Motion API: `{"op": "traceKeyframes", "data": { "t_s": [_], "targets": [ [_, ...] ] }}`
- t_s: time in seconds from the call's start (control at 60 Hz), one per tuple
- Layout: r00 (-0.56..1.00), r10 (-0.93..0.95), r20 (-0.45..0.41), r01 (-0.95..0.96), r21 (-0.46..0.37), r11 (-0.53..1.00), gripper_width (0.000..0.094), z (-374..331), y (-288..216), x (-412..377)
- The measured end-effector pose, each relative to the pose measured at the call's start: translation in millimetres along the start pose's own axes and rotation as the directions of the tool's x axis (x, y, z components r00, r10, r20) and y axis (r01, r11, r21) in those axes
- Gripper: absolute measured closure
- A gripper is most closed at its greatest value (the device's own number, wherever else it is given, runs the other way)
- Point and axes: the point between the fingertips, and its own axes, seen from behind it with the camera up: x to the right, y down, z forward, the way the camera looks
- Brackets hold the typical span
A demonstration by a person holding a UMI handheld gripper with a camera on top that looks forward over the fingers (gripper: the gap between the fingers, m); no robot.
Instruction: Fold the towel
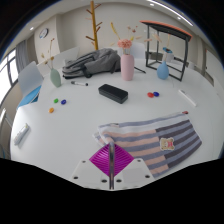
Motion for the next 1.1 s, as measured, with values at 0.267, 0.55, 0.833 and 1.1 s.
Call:
{"op": "traceKeyframes", "data": {
  "t_s": [0.267,0.55,0.833,1.1],
  "targets": [
    [0.965,0.145,0.218,-0.167,0.089,0.982,0.0910,-76,-75,-69],
    [0.998,0.061,-0.023,-0.058,0.129,0.990,0.0910,-53,-85,75],
    [0.986,-0.064,-0.152,0.073,0.053,0.996,0.0894,-24,-30,132],
    [0.974,-0.076,-0.215,0.097,0.088,0.991,0.0123,-96,-46,135]
  ]
}}
